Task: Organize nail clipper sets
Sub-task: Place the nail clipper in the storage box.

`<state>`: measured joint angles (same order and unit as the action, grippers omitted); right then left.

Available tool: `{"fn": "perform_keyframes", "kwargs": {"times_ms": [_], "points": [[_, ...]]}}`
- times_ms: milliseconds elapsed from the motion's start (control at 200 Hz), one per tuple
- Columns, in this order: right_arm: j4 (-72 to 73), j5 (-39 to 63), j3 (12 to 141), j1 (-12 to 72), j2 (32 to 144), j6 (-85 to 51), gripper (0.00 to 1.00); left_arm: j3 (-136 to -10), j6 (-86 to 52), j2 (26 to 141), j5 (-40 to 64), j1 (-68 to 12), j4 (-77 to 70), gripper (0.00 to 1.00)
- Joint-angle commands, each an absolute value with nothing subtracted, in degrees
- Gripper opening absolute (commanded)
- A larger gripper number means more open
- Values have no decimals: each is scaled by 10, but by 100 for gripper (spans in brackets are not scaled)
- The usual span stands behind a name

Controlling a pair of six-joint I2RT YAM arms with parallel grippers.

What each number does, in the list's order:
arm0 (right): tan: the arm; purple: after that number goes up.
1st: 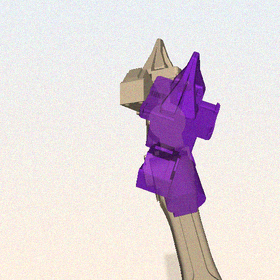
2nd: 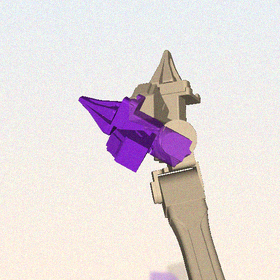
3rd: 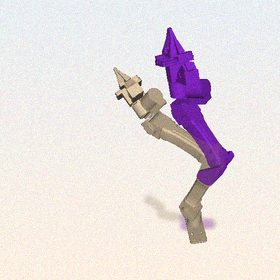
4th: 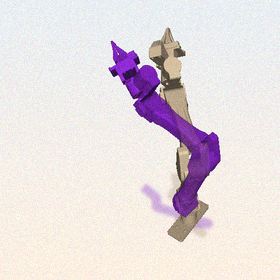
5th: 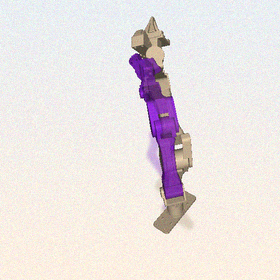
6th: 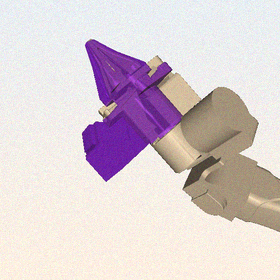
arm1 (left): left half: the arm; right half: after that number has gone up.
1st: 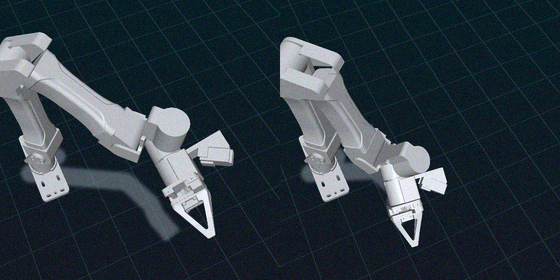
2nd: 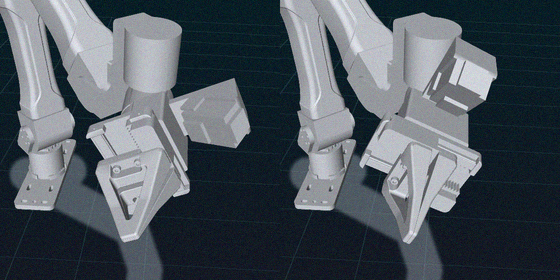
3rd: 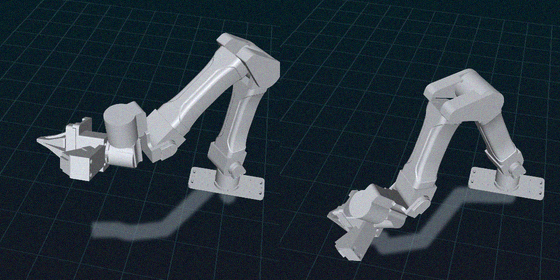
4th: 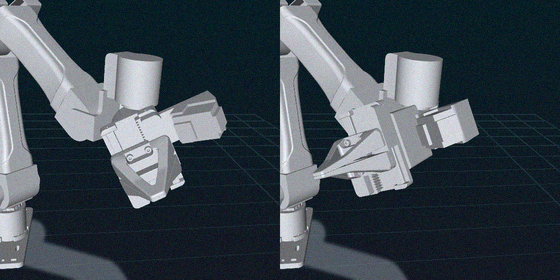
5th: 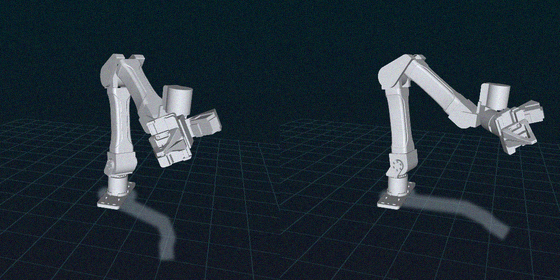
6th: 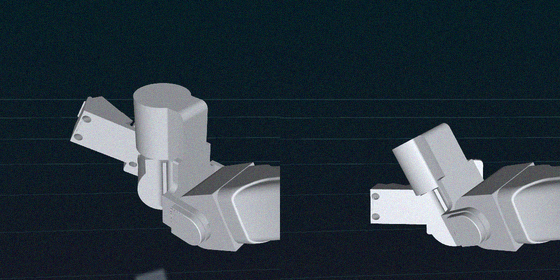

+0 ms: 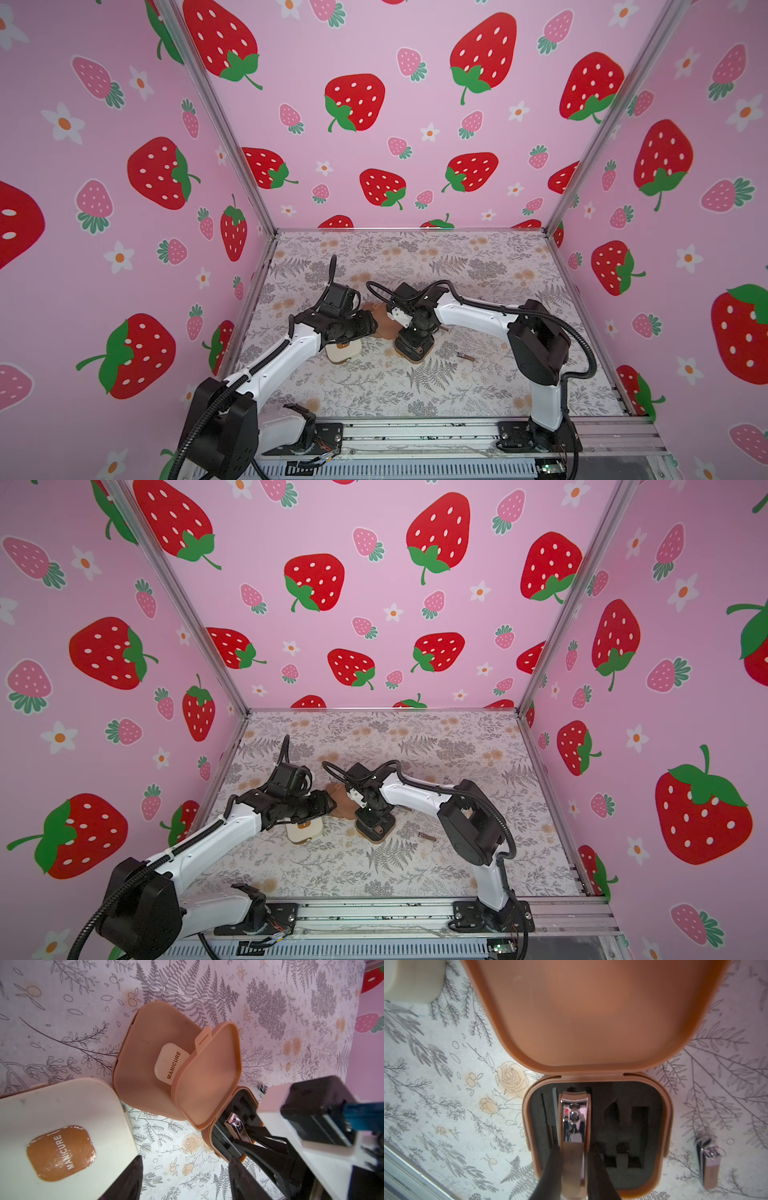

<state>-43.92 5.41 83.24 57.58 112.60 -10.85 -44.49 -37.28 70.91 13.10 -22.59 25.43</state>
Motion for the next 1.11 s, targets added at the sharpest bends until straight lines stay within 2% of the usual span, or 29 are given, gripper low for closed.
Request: {"fn": "perform_keyframes", "kwargs": {"times_ms": [0, 585, 1101], "points": [[-466, 51, 824, 576, 1140, -106, 5, -440, -367, 706, 133, -223, 251, 67], [-465, 34, 847, 576, 1178, -82, 4, -439, -365, 708, 132, -221, 251, 67], [-456, 18, 851, 576, 1147, -88, 3, -433, -365, 721, 141, -220, 243, 66]]}}
